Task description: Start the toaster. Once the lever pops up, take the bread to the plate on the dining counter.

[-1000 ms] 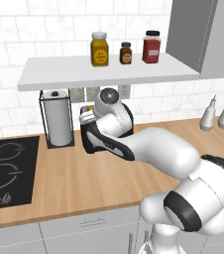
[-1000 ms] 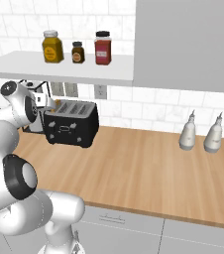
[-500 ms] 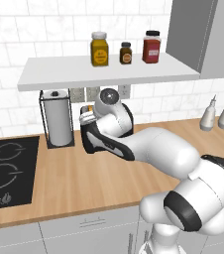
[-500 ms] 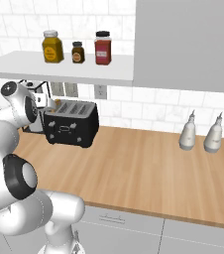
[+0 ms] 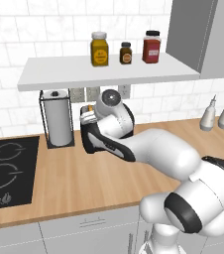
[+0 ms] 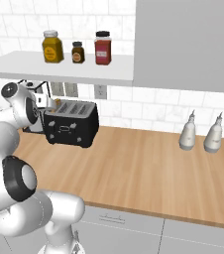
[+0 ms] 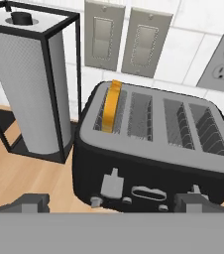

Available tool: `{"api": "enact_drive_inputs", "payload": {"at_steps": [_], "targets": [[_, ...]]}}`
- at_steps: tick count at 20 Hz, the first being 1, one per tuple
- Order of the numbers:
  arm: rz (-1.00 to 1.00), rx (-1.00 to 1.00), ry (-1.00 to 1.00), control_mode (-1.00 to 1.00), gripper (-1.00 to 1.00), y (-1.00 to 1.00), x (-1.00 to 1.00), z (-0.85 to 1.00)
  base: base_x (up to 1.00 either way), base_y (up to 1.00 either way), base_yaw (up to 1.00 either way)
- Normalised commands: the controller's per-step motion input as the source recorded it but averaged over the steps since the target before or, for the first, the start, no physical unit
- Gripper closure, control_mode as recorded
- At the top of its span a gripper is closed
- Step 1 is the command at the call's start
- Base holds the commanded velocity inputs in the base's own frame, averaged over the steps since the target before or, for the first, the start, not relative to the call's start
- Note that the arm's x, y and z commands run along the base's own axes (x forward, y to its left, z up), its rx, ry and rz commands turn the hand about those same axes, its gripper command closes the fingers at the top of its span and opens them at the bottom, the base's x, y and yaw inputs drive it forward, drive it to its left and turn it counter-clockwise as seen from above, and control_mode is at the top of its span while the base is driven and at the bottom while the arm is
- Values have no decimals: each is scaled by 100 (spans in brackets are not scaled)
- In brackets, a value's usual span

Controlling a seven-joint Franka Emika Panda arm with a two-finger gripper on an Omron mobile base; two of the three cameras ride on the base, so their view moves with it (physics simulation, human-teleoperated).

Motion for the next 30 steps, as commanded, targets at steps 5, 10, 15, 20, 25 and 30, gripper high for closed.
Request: {"api": "enact_drive_inputs", "payload": {"at_steps": [5,10,15,20,25,30], "targets": [[0,6,0,-100,-100,-5,0,14,0,0,0],[0,3,2,-100,-100,-8,5,19,0,0,0],[0,0,2,-100,-100,0,27,-18,0,0,0],[0,0,0,-100,-100,0,38,-32,0,0,0],[0,0,0,-100,-100,0,20,-15,0,0,0],[0,0,0,-100,-100,0,21,0,0,0,0]]}}
